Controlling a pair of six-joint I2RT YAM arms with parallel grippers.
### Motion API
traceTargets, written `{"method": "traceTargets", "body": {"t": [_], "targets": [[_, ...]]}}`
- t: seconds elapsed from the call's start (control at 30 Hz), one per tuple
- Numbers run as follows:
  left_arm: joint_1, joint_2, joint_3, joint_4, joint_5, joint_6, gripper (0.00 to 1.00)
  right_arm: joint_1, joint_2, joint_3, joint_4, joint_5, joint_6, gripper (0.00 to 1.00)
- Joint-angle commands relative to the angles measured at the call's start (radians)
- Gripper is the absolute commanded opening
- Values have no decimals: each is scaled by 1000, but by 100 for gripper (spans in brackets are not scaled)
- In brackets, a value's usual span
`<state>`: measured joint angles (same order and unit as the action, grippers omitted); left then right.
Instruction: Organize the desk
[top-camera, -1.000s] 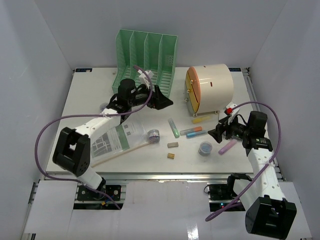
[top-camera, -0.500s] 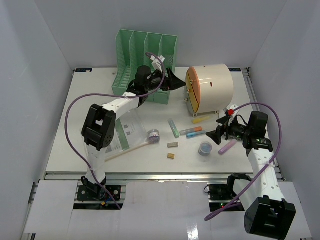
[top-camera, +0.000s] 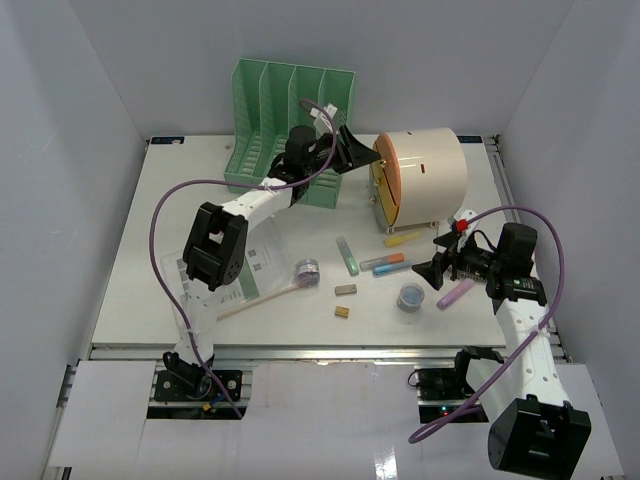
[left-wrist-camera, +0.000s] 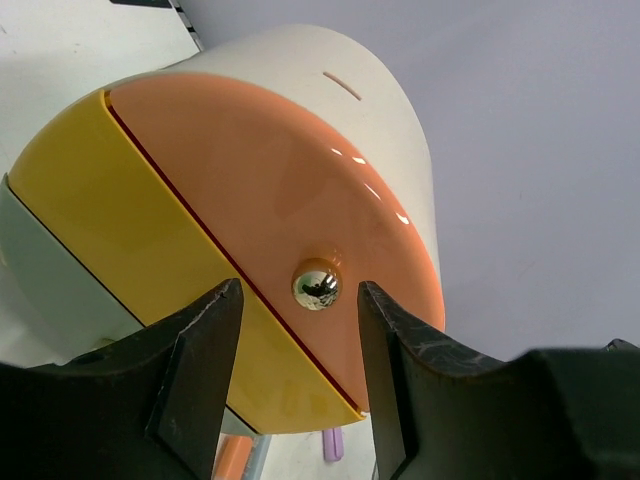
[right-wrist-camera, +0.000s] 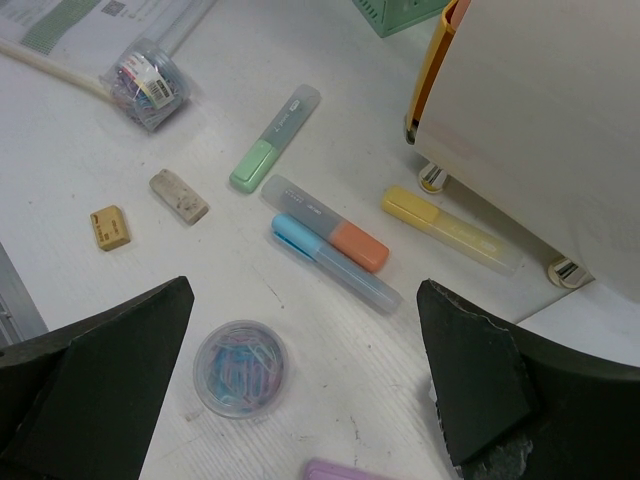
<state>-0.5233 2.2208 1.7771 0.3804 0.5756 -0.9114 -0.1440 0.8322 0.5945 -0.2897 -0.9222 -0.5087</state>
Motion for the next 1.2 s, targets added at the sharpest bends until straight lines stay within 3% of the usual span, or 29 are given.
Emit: {"method": "traceTargets", "body": {"t": [0.0,0.2,0.47,1.17], "targets": [[-16,2,54,-12,-10,-29,59,-5,-13,22,12,-10,-14,100],[-25,37,117,-36,5,-54,57,-5,-14,22,11,-6,-14,100],[-34,53,139,-61,1,-70,45,-5,-18,21,11,2,-16,100],[-46,29,112,-77,43,-80,44,-5,-19,19,11,18,-19,100]]}}
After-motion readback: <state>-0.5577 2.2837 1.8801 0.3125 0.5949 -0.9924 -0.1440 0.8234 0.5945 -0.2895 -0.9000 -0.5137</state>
